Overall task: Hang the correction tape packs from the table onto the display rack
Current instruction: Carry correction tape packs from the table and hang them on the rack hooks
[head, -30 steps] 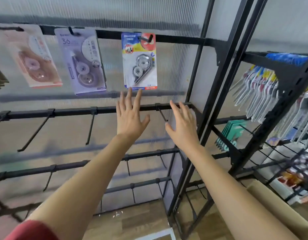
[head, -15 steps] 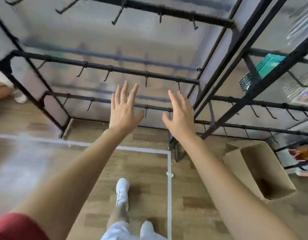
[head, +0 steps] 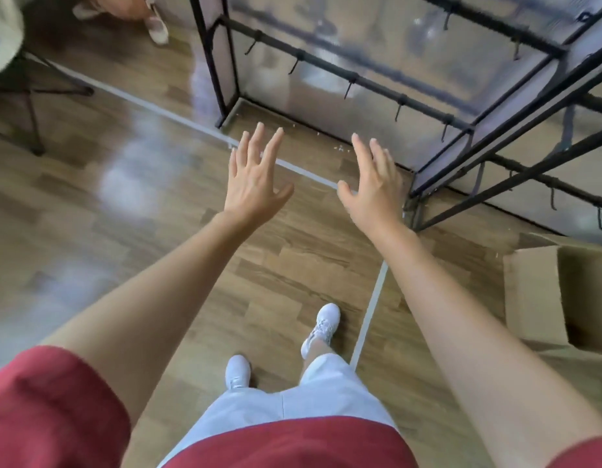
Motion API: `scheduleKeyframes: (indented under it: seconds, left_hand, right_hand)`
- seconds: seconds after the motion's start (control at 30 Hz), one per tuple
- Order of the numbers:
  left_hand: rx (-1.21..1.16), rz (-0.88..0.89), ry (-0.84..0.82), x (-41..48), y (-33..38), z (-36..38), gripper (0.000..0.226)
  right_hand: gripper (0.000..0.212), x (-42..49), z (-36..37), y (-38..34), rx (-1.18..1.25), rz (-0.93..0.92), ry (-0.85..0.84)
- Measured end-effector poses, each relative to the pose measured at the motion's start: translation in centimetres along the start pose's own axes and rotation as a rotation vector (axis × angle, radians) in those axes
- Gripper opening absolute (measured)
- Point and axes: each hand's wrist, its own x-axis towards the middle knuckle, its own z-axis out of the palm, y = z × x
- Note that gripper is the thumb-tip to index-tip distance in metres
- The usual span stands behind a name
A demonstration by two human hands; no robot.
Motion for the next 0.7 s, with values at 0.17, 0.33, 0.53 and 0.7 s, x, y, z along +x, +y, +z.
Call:
scheduleKeyframes:
  seconds: [0.17,0.33,0.53,0.7]
  left_hand:
    - [0.001,-0.112,-0.017,-7.9,-7.4,-3.0,0.08]
    - [0.008,-0.306,0.01,-14.8,-13.8,-5.5,0.078]
    - [0.005,-0.586,0.124,-22.7,-19.3,-8.4,0.075]
    - [-0.03,-0.816,0.243,-30.3,-23.1,-10.4,0.073]
  right_hand:
    - [0.068,-4.7,5.2,-7.5,0.011,-0.068,-0.065]
    - [0.069,-7.7,9.3,-14.3,0.024,-0.194,-0.164]
    - [0.069,-10.2,13.6,-22.3,0.019,-0.419,-0.327]
    - [0.069,-14.0,17.4,-29.1,0.032,-0.63,-0.463]
